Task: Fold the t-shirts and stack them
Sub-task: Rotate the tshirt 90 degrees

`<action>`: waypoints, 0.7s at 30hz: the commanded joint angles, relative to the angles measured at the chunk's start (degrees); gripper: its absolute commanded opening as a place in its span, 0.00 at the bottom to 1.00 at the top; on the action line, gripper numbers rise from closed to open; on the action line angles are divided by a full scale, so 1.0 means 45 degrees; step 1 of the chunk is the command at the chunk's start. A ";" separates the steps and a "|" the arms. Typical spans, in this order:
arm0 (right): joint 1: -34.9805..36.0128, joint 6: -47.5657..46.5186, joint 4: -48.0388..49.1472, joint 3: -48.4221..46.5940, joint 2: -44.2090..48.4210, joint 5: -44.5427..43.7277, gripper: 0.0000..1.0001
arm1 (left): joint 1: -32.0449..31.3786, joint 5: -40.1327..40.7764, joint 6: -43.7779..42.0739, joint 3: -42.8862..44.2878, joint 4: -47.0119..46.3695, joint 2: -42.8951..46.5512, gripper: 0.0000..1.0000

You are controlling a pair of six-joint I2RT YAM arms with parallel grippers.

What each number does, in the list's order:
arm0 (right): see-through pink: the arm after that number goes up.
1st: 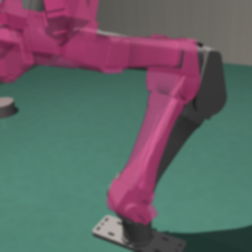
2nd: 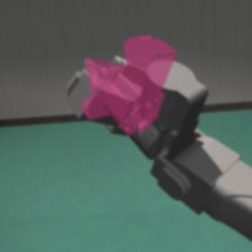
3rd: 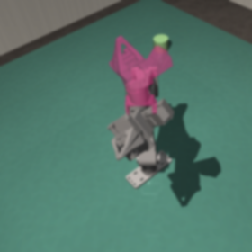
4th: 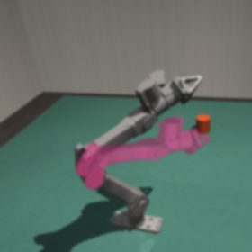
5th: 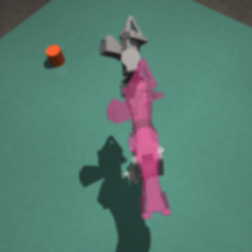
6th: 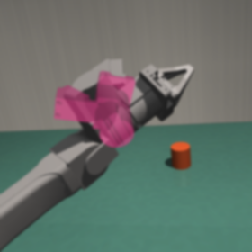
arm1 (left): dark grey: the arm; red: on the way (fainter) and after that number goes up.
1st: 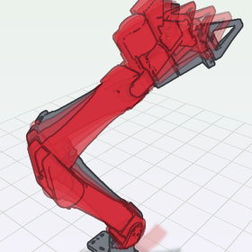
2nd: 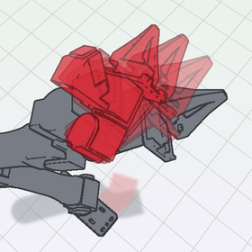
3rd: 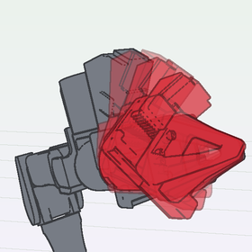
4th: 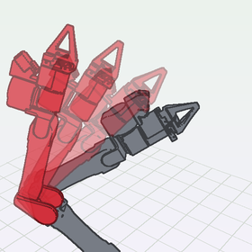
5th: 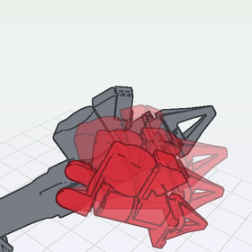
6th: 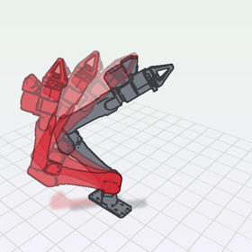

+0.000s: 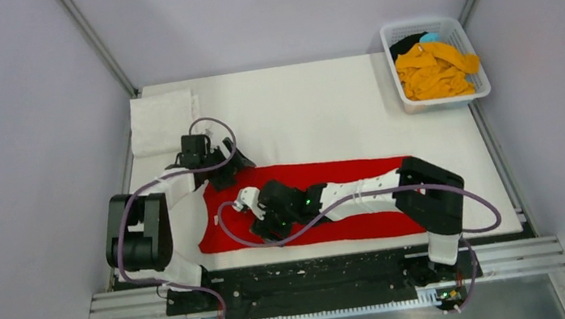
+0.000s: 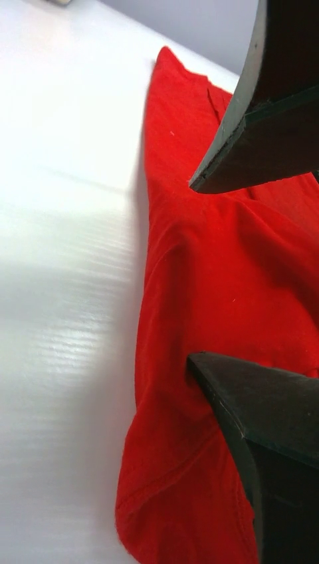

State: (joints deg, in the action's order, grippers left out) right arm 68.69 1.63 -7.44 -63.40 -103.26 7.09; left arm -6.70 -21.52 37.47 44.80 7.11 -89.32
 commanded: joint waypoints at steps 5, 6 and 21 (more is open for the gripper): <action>0.0438 -0.0777 0.0652 -0.1352 -0.1446 -0.2489 0.50 | 0.0082 -0.1689 -0.0854 0.0281 -0.0480 -0.0898 0.93; 0.0471 -0.0841 0.0708 -0.1416 -0.1457 -0.2847 0.49 | 0.0082 -0.1607 -0.0933 0.0326 -0.0369 -0.0884 0.93; 0.0551 -0.1202 0.0446 -0.2141 -0.2191 -0.3279 0.35 | 0.0121 -0.1444 -0.1408 0.0765 0.0245 -0.1040 0.93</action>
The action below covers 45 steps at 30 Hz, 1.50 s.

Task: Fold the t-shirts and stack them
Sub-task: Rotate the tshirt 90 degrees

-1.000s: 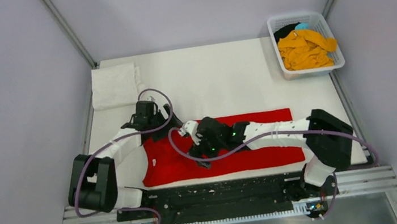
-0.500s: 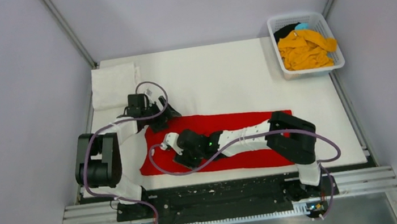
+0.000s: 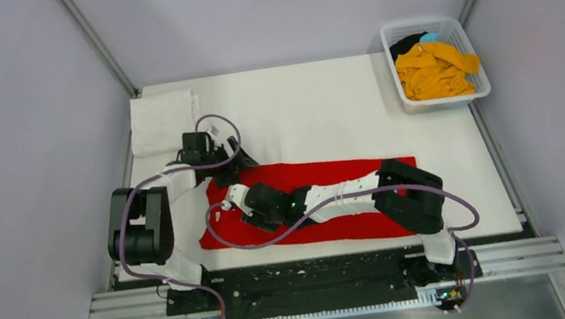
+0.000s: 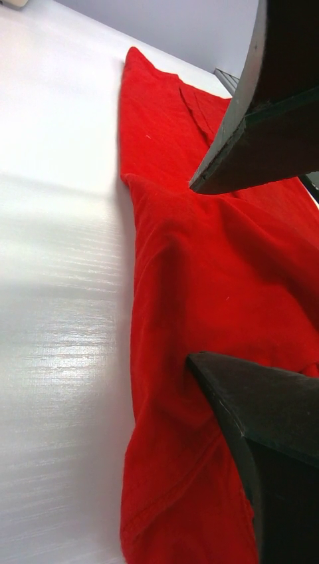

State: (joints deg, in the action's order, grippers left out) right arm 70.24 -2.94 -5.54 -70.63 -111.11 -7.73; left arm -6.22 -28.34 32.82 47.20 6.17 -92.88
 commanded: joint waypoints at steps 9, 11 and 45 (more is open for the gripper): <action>0.0373 -0.0064 -0.0383 -0.0475 -0.0311 -0.0420 0.09 | 0.0126 0.0150 -0.0458 0.0237 0.0519 -0.0200 0.93; 0.0417 -0.0017 -0.0484 -0.0476 -0.0042 -0.0445 0.07 | 0.0132 0.0125 -0.0484 0.0248 0.0534 -0.0214 0.93; -0.3426 0.4531 -0.0808 0.4326 0.7705 -0.0264 0.99 | -0.0144 0.0919 -0.0502 0.1058 0.2706 0.2824 0.99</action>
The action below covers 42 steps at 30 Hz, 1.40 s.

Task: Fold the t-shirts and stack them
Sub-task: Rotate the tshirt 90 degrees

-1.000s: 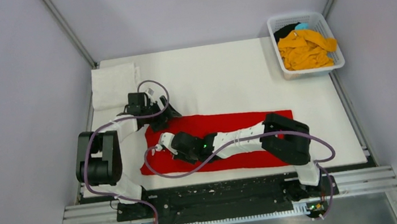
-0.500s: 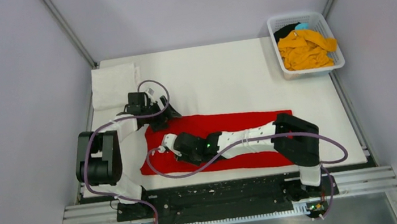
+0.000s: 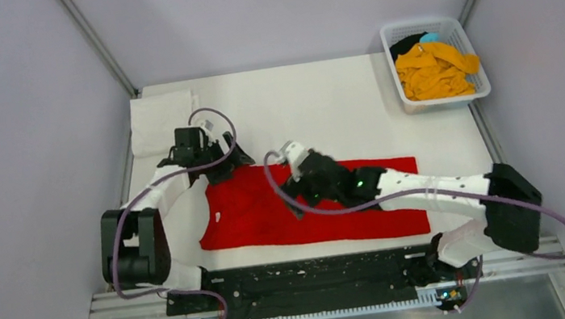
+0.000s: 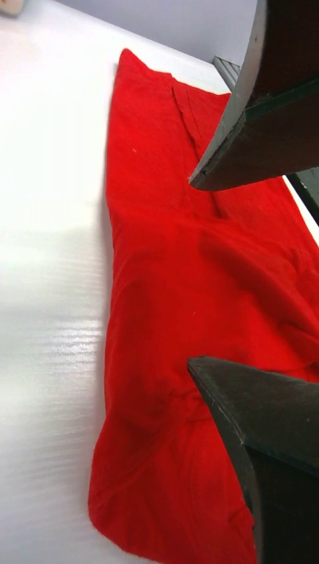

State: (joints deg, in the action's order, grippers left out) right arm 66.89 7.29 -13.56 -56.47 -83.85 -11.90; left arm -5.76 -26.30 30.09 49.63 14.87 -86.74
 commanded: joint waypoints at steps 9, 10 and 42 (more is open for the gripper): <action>-0.7077 0.3551 0.1221 0.3191 0.1470 0.3737 0.99 | -0.1941 0.0568 0.2602 -0.2744 -0.1384 0.3521 0.99; -0.7261 0.3486 0.1349 0.3268 0.1118 0.3914 0.99 | -0.1972 0.0501 0.2974 -0.3220 -0.2247 0.3368 0.99; -0.4769 0.2481 -0.1970 -0.0321 -0.2045 0.4929 0.99 | -0.3811 0.2256 0.6579 2.0542 -0.5968 -1.6999 0.99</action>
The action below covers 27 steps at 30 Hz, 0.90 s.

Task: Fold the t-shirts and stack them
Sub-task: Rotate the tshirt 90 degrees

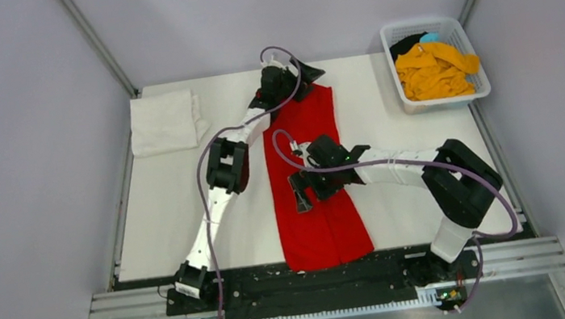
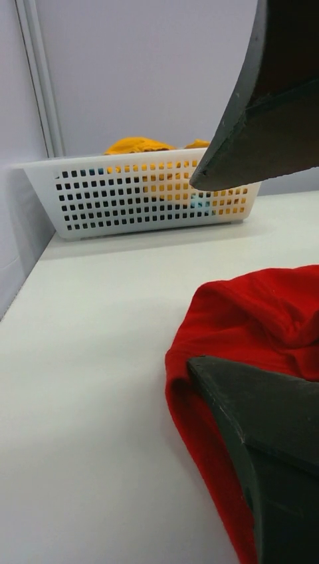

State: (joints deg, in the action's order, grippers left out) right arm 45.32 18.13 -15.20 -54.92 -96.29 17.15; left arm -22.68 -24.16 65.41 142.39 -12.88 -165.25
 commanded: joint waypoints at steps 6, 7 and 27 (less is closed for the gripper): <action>-0.0082 0.0832 -0.2075 -0.1014 0.2372 -0.3203 0.99 | 0.0369 0.1802 -0.1301 0.0022 -0.1074 0.0511 0.99; -0.0185 0.0910 -0.2062 -0.1001 0.2577 -0.3503 0.99 | 0.0391 0.1686 -0.1343 0.0056 -0.1191 0.0604 0.99; -0.2514 0.0340 -0.0027 -0.2023 0.1744 -0.3771 0.99 | 0.0379 0.1628 -0.6710 -1.3346 0.2283 1.4913 0.99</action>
State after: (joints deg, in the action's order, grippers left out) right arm 34.30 21.74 -20.38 -57.17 -82.30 0.99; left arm -20.71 -22.17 41.34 99.48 -6.79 -111.20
